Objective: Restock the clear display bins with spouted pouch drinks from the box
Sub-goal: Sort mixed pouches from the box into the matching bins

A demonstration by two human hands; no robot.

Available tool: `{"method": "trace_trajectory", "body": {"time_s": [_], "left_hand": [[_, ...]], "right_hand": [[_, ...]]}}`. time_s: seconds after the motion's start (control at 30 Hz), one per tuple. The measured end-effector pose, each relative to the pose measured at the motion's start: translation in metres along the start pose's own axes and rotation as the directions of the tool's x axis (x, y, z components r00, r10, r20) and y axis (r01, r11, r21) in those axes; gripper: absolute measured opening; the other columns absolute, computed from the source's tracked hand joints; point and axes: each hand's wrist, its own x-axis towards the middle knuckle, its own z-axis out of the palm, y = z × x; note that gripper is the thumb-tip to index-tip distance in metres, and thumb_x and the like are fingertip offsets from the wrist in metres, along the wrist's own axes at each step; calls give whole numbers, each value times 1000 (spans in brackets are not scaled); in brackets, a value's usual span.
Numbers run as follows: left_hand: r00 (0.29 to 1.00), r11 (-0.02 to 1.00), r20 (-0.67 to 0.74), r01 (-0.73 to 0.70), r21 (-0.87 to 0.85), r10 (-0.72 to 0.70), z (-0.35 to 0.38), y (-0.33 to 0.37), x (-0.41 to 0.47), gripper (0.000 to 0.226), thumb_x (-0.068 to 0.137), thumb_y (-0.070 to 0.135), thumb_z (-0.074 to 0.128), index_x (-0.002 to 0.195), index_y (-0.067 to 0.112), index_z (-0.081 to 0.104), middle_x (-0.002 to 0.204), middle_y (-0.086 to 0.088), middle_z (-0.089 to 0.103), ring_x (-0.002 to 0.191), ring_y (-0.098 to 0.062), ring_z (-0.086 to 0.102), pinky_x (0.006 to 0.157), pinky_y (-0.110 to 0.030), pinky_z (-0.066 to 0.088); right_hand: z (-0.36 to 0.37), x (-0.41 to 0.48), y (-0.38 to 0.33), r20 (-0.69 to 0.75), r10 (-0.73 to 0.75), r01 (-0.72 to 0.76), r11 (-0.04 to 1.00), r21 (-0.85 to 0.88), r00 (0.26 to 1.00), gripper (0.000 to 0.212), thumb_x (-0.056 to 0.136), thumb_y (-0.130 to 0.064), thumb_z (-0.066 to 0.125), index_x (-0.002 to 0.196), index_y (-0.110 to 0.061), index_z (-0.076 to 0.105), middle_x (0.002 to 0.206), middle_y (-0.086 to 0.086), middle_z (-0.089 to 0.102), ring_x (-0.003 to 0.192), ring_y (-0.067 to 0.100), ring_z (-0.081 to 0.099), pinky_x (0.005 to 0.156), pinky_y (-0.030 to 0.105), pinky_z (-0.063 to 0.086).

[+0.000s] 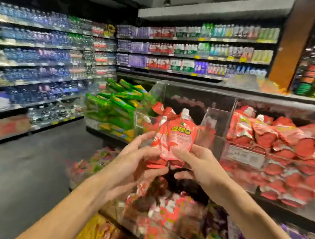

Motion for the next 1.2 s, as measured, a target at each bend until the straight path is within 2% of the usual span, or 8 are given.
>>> {"method": "trace_trajectory", "body": {"time_s": [0.13, 0.3, 0.43, 0.53, 0.63, 0.73, 0.93, 1.2], "left_hand": [[998, 1000, 70, -8, 1, 8, -59, 25, 40, 64, 74, 14, 64, 137, 21, 52, 104, -13, 73, 80, -23, 73, 71, -35, 61], [987, 997, 156, 26, 68, -36, -87, 48, 90, 39, 90, 4, 60, 124, 23, 58, 97, -8, 72, 73, -18, 71, 60, -32, 60], [979, 996, 205, -4, 91, -15, -88, 64, 123, 43, 95, 5, 59, 134, 20, 50, 90, -9, 69, 73, -17, 69, 67, -37, 62], [969, 991, 246, -40, 126, 8, -78, 74, 140, 48, 94, 3, 59, 138, 17, 47, 80, -5, 69, 68, -15, 65, 80, -44, 61], [967, 990, 253, -37, 137, 1, -72, 84, 150, 51, 93, 5, 61, 141, 13, 46, 95, -10, 66, 71, -15, 67, 84, -47, 60], [965, 989, 263, -36, 146, -3, -77, 88, 156, 51, 93, 6, 61, 141, 13, 46, 98, -11, 65, 71, -15, 69, 74, -40, 63], [961, 988, 274, -17, 154, -26, -97, 87, 169, 51, 92, 8, 63, 140, 19, 48, 104, -15, 67, 83, -19, 70, 76, -39, 62], [955, 978, 296, -41, 204, -22, -91, 86, 182, 52, 91, 12, 68, 139, 20, 49, 110, -18, 68, 87, -22, 73, 75, -37, 62]], "right_hand": [[41, 43, -8, -18, -2, 1, 1000, -17, 1000, 30, 92, -18, 68, 118, -2, 66, 105, 18, 72, 89, 17, 64, 73, 28, 54], [54, 81, -32, -349, 50, -90, 991, -100, 936, 21, 86, -25, 76, 94, -7, 69, 71, 4, 67, 58, 15, 60, 48, 28, 47], [22, 124, -56, -630, -28, -193, 941, -278, 776, 90, 49, -54, 84, 115, 1, 59, 89, 7, 72, 70, 13, 70, 56, 33, 60], [16, 150, -65, -708, 7, -355, 869, -345, 706, 59, 68, -43, 78, 102, 4, 64, 88, 9, 70, 70, 19, 69, 56, 27, 52], [20, 166, -67, -784, -70, -546, 679, -491, 617, 24, 90, -27, 62, 97, -5, 62, 108, 19, 66, 101, 33, 65, 79, 36, 49], [20, 180, -65, -807, -153, -573, 629, -525, 570, 30, 97, -26, 56, 114, -2, 62, 125, 23, 61, 117, 40, 58, 94, 38, 46], [7, 183, -75, -767, -323, -586, 503, -636, 555, 29, 101, -30, 52, 113, -4, 60, 117, 21, 63, 109, 41, 60, 90, 44, 47], [0, 203, -43, -760, -174, -710, 275, -649, 627, 24, 92, -5, 61, 115, -1, 66, 120, 22, 64, 115, 41, 60, 89, 41, 52]]}}
